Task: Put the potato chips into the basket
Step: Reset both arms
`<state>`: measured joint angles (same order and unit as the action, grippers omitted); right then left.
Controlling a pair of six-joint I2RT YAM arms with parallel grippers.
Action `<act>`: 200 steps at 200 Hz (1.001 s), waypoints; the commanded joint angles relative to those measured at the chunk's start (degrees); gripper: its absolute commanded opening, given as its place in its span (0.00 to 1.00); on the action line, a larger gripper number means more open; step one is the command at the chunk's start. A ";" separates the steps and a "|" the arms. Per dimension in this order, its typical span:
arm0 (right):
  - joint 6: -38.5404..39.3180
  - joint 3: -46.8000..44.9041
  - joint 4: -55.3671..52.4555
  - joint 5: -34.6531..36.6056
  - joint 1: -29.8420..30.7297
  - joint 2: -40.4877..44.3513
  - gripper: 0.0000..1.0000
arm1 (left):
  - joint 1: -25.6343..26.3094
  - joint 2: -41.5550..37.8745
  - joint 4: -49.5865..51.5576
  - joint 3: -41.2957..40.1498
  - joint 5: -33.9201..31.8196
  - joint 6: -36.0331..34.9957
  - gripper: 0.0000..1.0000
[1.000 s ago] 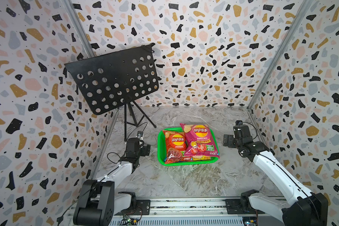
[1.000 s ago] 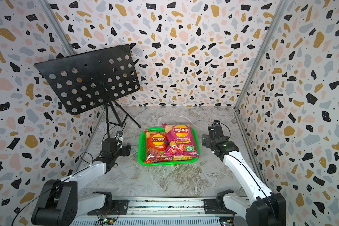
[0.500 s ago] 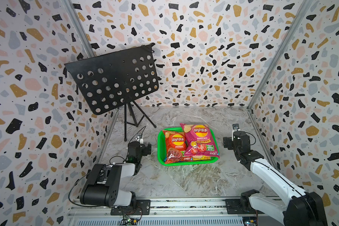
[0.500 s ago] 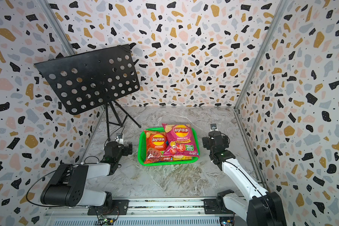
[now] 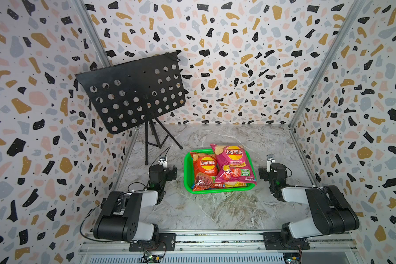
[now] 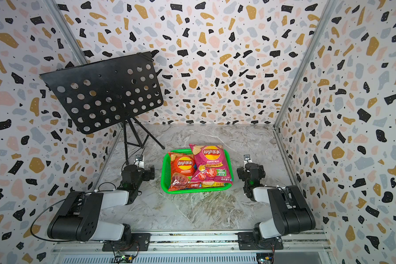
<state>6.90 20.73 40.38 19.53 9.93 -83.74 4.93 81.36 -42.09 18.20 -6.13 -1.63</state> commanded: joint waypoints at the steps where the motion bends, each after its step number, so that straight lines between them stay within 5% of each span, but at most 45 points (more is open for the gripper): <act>1: -1.21 0.36 5.49 -1.07 -0.57 1.25 1.00 | -0.27 -0.68 -2.30 1.05 0.25 0.66 1.00; 39: -2.06 3.57 2.42 2.34 -0.62 -0.92 1.00 | -0.27 -0.68 -2.38 1.05 0.17 0.66 1.00; 75: -4.77 15.84 -15.10 9.87 -0.51 -6.60 1.00 | -0.27 -0.68 -2.30 1.06 0.28 0.66 1.00; 83: -6.42 23.40 -32.80 4.51 -0.89 -9.02 1.00 | -0.27 -0.72 -2.31 1.05 0.20 0.66 1.00; 103: -1.85 33.43 -46.11 -9.64 0.41 -17.05 1.00 | -0.27 -0.73 -2.32 1.05 0.20 0.62 1.00; 114: 3.11 29.49 -40.57 -22.20 0.83 -12.58 1.00 | -0.27 -0.68 -2.42 1.05 0.22 0.65 1.00; 123: 2.66 19.44 -27.69 -25.79 -0.10 -4.42 1.00 | -0.27 -0.68 -2.30 1.05 0.27 0.64 1.00; 146: -6.04 1.98 -7.35 -18.61 -5.08 8.21 1.00 | -0.27 -0.75 -2.37 1.05 0.25 0.66 1.00; 200: -2.64 9.02 -14.07 -23.64 -5.73 2.09 1.00 | -0.27 -0.71 -2.31 1.05 0.25 0.68 1.00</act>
<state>3.44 27.29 24.53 -0.89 4.14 -81.49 4.93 81.34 -42.09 18.20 -6.11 -1.50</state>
